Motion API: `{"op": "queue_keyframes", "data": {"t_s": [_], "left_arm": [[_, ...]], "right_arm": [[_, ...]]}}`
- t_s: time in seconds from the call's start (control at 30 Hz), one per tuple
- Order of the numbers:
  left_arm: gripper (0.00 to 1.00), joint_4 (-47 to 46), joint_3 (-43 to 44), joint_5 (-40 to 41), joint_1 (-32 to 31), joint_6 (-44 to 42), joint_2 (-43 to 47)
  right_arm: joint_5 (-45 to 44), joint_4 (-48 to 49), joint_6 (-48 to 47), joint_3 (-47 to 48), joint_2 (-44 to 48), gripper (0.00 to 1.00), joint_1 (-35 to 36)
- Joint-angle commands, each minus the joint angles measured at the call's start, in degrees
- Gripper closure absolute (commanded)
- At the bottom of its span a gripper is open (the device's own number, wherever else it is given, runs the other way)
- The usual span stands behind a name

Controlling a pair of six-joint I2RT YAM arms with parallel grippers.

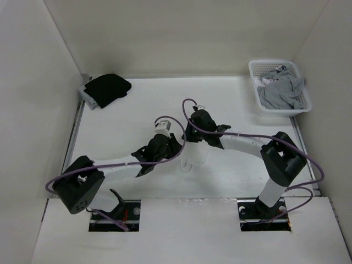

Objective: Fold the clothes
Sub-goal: Fold the tank top

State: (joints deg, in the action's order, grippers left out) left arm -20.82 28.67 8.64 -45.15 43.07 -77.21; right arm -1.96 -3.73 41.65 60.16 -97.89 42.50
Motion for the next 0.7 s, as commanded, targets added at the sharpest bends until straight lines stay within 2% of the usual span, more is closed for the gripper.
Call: {"op": "queue_keyframes", "data": {"t_s": [0.0,0.13,0.33,0.37,0.5,0.67], "left_arm": [[0.78,-1.9,3.1,8.7,-1.4,-6.4,-3.4],[0.7,-2.4,4.4,11.0,-1.7,-7.8,-7.7],[0.69,-3.3,5.3,11.2,-1.0,-7.6,-11.7],[0.7,-3.4,5.3,11.2,-1.0,-7.4,-11.8],[0.84,-3.6,3.6,11.0,-0.4,-5.3,-10.2],[0.88,-3.6,0.1,9.2,0.5,-1.4,-8.0]], "right_arm": [[4.5,7.3,-1.6,0.7,-1.3,0.93,-1.8],[6.4,10.5,-1.1,0.5,-3.6,0.93,-3.4],[10.0,14.2,-0.3,0.7,-7.4,0.94,-4.8],[10.3,14.8,-0.1,0.6,-7.9,0.94,-5.0],[11.4,16.6,0.0,0.6,-9.7,0.94,-5.5],[11.9,18.9,-0.1,1.0,-11.9,0.93,-6.4]]}}
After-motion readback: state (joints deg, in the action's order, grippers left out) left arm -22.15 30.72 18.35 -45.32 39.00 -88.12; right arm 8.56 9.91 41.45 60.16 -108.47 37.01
